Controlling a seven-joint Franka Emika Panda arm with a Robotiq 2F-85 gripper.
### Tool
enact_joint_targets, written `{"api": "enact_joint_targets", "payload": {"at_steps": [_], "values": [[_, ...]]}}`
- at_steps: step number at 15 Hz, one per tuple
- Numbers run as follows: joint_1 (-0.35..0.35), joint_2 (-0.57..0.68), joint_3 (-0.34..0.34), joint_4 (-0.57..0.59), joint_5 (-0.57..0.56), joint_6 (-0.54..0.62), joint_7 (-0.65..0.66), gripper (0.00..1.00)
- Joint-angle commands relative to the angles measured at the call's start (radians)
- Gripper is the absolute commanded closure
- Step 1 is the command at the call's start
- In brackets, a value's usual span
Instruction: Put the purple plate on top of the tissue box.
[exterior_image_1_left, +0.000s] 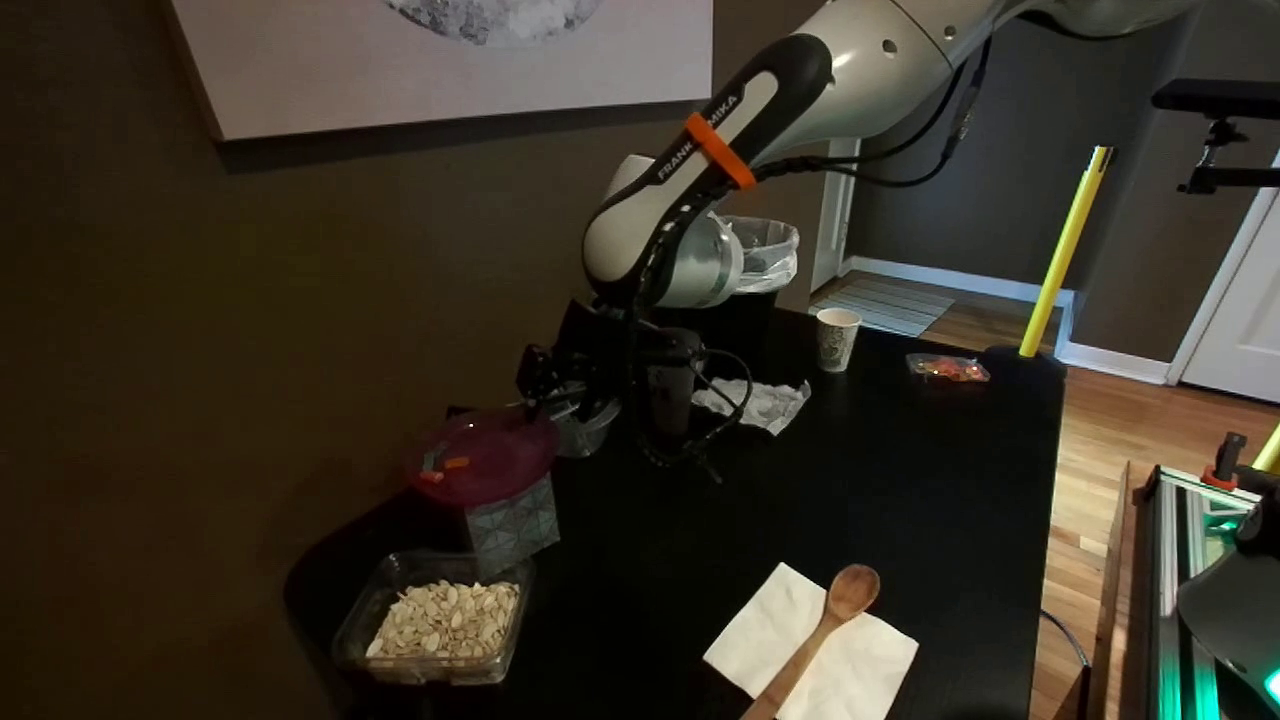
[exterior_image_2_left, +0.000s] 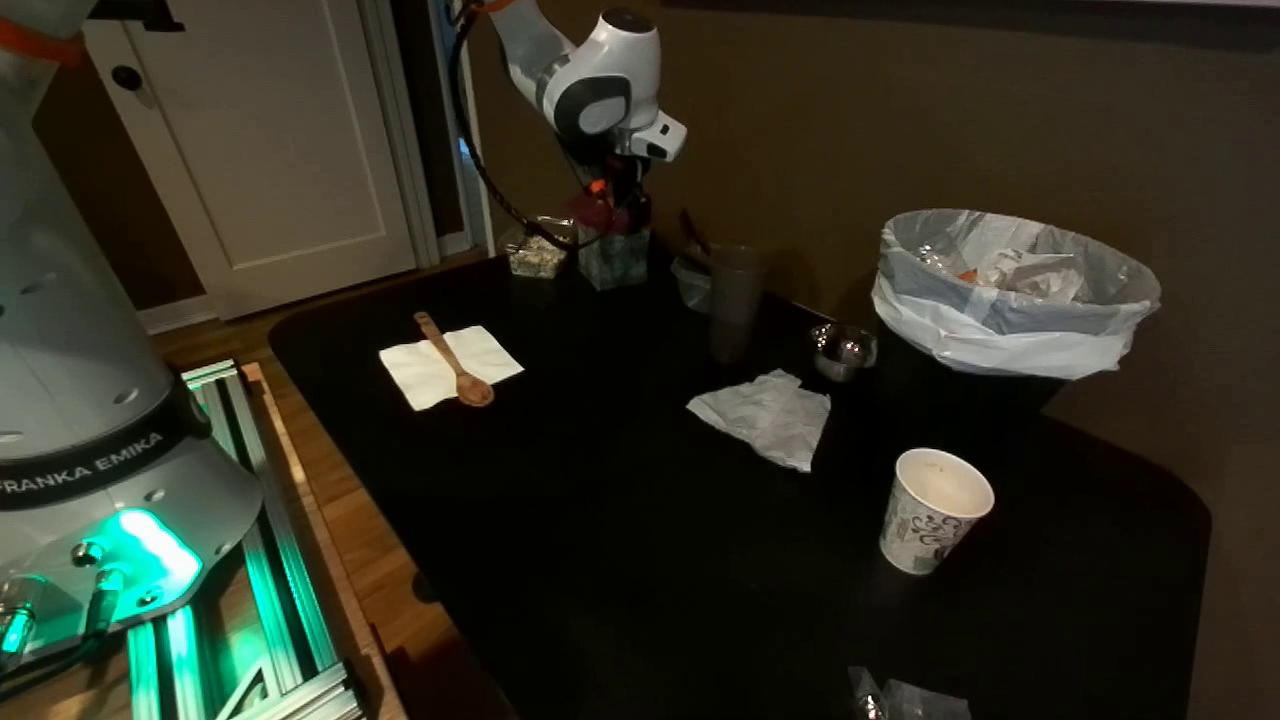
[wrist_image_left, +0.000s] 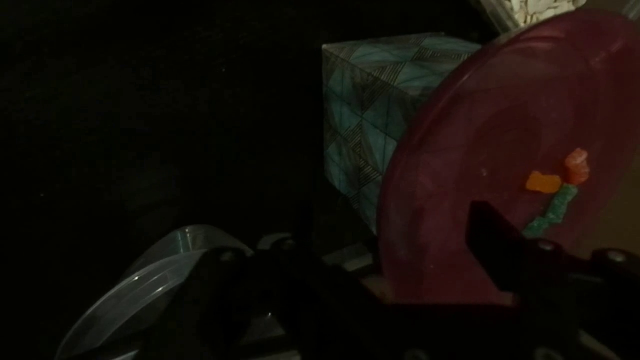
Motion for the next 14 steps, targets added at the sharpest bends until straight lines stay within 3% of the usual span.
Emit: {"api": "enact_joint_targets", "payload": {"at_steps": [1, 4, 7, 11, 12, 14], "values": [[0.018, -0.167, -0.029, -0.151, -0.072, -0.047, -0.029, 0.0], [-0.018, -0.294, 0.008, -0.268, -0.105, -0.059, -0.155, 0.0], [-0.099, -0.402, 0.099, -0.368, -0.024, -0.037, -0.386, 0.0], [-0.279, -0.493, 0.318, -0.448, 0.112, -0.026, -0.684, 0.0], [-0.15, -0.44, 0.177, -0.382, 0.063, -0.042, -0.567, 0.0], [-0.143, -0.458, 0.174, -0.389, 0.077, -0.042, -0.585, 0.0]]}}
